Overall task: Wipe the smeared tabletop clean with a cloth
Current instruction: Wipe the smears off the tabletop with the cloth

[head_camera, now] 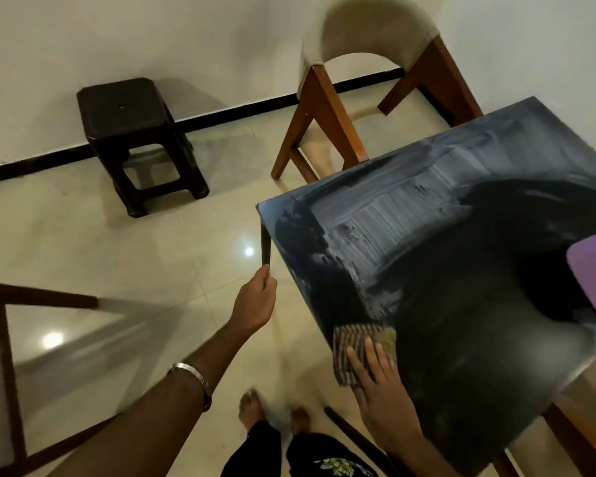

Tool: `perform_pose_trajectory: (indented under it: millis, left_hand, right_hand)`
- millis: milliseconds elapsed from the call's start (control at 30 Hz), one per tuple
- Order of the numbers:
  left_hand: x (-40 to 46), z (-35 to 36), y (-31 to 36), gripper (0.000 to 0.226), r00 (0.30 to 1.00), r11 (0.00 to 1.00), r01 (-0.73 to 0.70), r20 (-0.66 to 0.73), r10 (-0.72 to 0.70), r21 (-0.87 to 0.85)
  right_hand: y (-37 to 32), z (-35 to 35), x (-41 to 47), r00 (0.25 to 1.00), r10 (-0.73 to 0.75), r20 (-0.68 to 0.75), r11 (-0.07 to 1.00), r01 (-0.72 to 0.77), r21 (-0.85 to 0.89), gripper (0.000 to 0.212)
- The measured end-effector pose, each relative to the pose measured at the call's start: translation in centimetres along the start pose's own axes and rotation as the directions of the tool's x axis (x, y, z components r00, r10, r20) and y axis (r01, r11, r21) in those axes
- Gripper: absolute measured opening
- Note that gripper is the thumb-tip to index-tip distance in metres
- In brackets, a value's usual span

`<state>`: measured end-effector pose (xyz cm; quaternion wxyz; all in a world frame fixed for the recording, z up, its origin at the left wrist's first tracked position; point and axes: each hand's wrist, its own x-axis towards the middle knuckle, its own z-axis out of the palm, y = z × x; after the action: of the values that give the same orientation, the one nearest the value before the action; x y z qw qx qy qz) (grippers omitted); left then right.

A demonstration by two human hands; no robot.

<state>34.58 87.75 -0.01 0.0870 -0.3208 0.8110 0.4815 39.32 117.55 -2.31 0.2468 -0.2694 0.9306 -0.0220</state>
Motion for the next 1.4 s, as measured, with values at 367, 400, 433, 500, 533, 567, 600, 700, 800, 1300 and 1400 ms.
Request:
perform_pose_trajectory:
  millis: [367,400,433,500,533,567,600,700,800,1300,1400]
  left_hand:
    - [5.8,-2.5,1.7,0.047,0.999,0.997,0.029,0.015,-0.028,-0.069]
    - [6.5,-3.0,1.9,0.047,1.0,0.997,0.028,0.007,-0.028,-0.072]
    - [7.1,-3.5,2.0,0.047,1.0,0.997,0.023,-0.002,-0.023,-0.072]
    - [8.5,-4.7,2.5,0.046,0.999,0.997,0.022,-0.032,-0.024,-0.075]
    - [9.2,-5.2,2.8,0.044,0.998,0.997,0.022,-0.052,-0.026,-0.077]
    - [9.9,-5.8,3.2,0.042,0.997,0.997,0.019,-0.069,-0.024,-0.077]
    - [10.4,-6.1,3.5,0.04,0.997,0.997,0.009,-0.082,-0.015,-0.074]
    - [12.6,-7.1,4.5,0.038,0.994,0.999,-0.012,-0.113,0.008,-0.043]
    - [14.5,-7.3,5.8,0.045,0.994,1.0,-0.014,-0.107,0.012,-0.014]
    - [21.6,-0.4,14.6,0.044,0.907,0.909,-0.375,0.276,0.318,0.182]
    - [22.7,0.5,15.6,0.04,0.852,0.875,-0.453,0.373,0.368,0.172]
  right_hand:
    - [-6.7,-5.8,14.9,0.997,-0.043,-0.06,0.999,0.043,0.012,0.061]
    - [-7.9,-6.9,18.0,0.995,-0.062,-0.074,0.998,0.062,-0.003,0.063]
    - [-9.1,-7.9,20.8,0.994,-0.08,-0.073,0.997,0.078,-0.02,0.065]
    - [-11.2,-9.9,25.9,0.993,-0.108,-0.048,0.994,0.106,-0.033,0.067]
    - [-12.0,-10.9,28.1,0.992,-0.119,-0.041,0.992,0.117,-0.039,0.068]
    - [-12.6,-11.8,30.1,0.991,-0.129,-0.034,0.991,0.128,-0.041,0.069]
    - [-12.9,-12.5,31.5,0.99,-0.14,-0.025,0.99,0.139,-0.039,0.069]
    - [-12.8,-13.3,33.7,0.984,-0.175,-0.046,0.984,0.173,-0.042,0.066]
    - [-11.2,-12.3,32.3,0.983,-0.158,-0.097,0.987,0.159,0.002,0.064]
    - [5.2,-5.9,5.6,0.515,0.852,0.09,0.449,-0.809,0.379,0.058]
    - [2.6,-7.2,8.7,0.36,0.92,0.157,0.251,-0.846,0.471,0.064]
